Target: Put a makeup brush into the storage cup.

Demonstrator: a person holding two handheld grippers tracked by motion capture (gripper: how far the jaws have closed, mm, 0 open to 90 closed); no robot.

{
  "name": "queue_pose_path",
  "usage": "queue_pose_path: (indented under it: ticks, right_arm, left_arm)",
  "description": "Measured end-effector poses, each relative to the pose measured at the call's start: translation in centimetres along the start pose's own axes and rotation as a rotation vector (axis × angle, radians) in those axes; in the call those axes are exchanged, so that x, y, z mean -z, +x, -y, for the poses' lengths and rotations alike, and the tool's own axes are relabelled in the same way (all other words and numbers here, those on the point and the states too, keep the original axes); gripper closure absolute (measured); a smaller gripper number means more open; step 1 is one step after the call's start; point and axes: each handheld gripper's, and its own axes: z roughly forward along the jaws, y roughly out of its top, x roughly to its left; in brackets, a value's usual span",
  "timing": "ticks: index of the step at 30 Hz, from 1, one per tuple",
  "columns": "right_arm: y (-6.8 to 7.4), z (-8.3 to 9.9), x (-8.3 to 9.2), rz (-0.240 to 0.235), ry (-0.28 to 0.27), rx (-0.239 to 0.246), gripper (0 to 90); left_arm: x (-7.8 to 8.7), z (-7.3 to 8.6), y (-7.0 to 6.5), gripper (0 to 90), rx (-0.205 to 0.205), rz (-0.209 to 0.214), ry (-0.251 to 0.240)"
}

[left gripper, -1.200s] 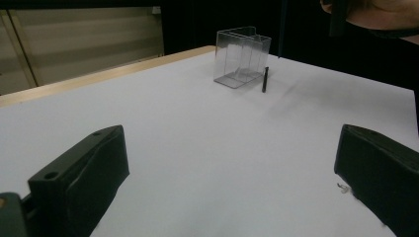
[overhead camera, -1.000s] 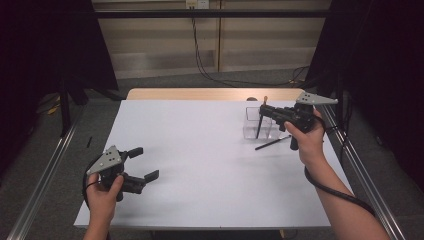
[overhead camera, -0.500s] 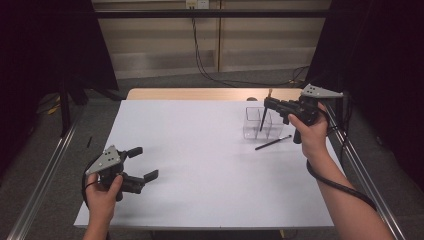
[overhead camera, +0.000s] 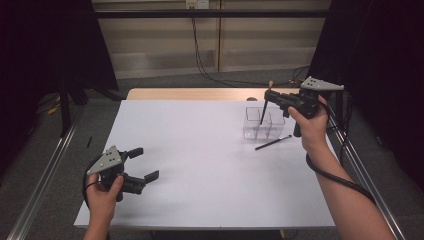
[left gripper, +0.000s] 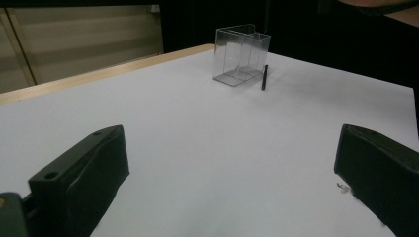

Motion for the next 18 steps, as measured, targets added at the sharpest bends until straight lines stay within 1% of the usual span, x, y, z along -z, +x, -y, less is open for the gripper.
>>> queue_pose_path:
  ticks: [5, 9, 15, 17, 18]
  right_arm:
    - [-0.25, -0.23, -0.06, 0.009, -0.002, -0.001, 84.6]
    - [-0.42, -0.39, -0.16, 0.017, -0.002, 0.002, 84.6]
    - [-0.59, -0.56, -0.36, 0.025, 0.0, 0.001, 84.6]
    - [-0.64, -0.69, -0.44, 0.028, -0.001, 0.003, 84.6]
    - [-0.65, -0.78, -0.48, 0.029, -0.001, 0.006, 84.6]
  left_arm:
    - [-0.03, 0.02, -0.02, 0.2, 0.002, 0.002, -0.001]
    - [-0.13, 0.01, -0.02, 0.2, -0.009, 0.005, 0.008]
    - [-0.24, 0.01, -0.04, 0.2, -0.009, 0.011, 0.012]
    - [-0.33, 0.05, -0.02, 0.2, 0.0, 0.014, 0.007]
    - [-0.35, 0.06, 0.02, 0.2, -0.005, 0.012, 0.012]
